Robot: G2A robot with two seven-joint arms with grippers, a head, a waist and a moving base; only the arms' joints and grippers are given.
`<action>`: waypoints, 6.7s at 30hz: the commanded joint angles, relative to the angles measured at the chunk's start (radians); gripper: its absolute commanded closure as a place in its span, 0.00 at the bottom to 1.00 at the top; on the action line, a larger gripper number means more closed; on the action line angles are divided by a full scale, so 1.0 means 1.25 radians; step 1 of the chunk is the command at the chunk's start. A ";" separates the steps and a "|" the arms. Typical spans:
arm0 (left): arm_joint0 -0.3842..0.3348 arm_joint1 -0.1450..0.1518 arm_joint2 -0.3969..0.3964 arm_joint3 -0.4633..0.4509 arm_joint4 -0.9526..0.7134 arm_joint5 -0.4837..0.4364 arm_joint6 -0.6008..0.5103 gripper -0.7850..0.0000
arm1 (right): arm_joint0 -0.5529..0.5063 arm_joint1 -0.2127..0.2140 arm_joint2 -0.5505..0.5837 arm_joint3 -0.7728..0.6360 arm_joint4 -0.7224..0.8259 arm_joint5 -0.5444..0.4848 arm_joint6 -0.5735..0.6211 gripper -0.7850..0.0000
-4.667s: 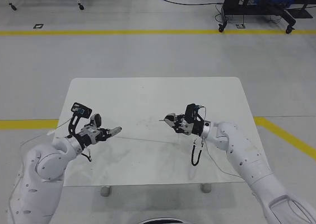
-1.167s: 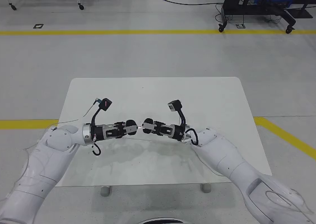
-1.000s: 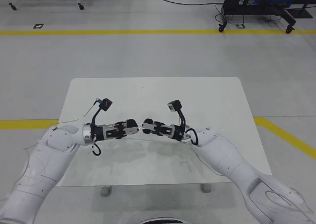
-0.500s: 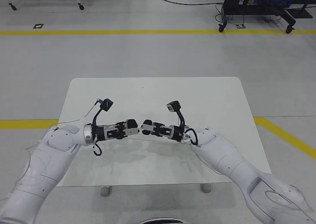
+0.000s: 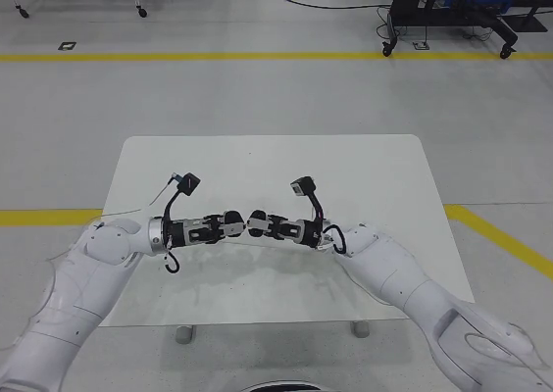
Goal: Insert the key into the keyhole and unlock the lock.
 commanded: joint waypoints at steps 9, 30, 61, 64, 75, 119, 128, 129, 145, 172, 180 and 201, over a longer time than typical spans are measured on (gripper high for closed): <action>-0.001 -0.001 0.005 -0.002 0.008 -0.002 0.000 1.00 | 0.000 0.004 -0.003 -0.005 0.012 0.000 0.000 1.00; 0.009 0.006 -0.016 -0.007 0.008 0.008 0.011 1.00 | 0.001 0.013 -0.013 -0.020 -0.011 0.000 0.000 0.95; 0.000 0.052 -0.144 0.043 0.092 -0.019 0.005 0.00 | 0.019 0.049 0.025 -0.090 -0.119 0.000 0.000 1.00; 0.038 0.082 -0.209 -0.006 0.185 -0.042 0.028 0.00 | 0.019 0.049 0.025 -0.090 -0.119 0.000 0.000 1.00; 0.141 0.101 -0.242 -0.117 0.690 0.120 0.192 0.00 | 0.019 0.049 0.025 -0.090 -0.119 0.000 0.000 1.00; 0.109 0.079 -0.149 -0.117 0.876 0.305 0.178 1.00 | 0.019 0.049 0.025 -0.090 -0.119 0.000 0.000 1.00; 0.078 0.069 -0.132 -0.125 0.812 0.271 0.209 1.00 | 0.019 0.049 0.025 -0.090 -0.119 0.000 0.000 1.00; 0.078 0.068 -0.129 -0.127 0.792 0.250 0.204 1.00 | 0.019 0.049 0.025 -0.090 -0.119 0.000 0.000 1.00; -0.203 0.020 0.077 0.247 0.001 0.129 -0.143 1.00 | 0.019 0.049 0.025 -0.090 -0.119 0.000 0.000 1.00; -0.312 -0.049 0.155 0.480 -0.573 0.416 -0.392 1.00 | -0.056 0.059 0.153 -0.481 -0.573 0.167 -0.341 1.00; -0.353 -0.068 0.187 0.543 -0.675 0.476 -0.392 1.00 | -0.075 0.077 0.202 -0.543 -0.374 0.156 -0.255 1.00; -0.315 -0.058 0.176 0.458 -0.565 0.587 -0.325 1.00 | -0.210 0.102 0.316 -0.750 -1.099 0.419 -0.455 1.00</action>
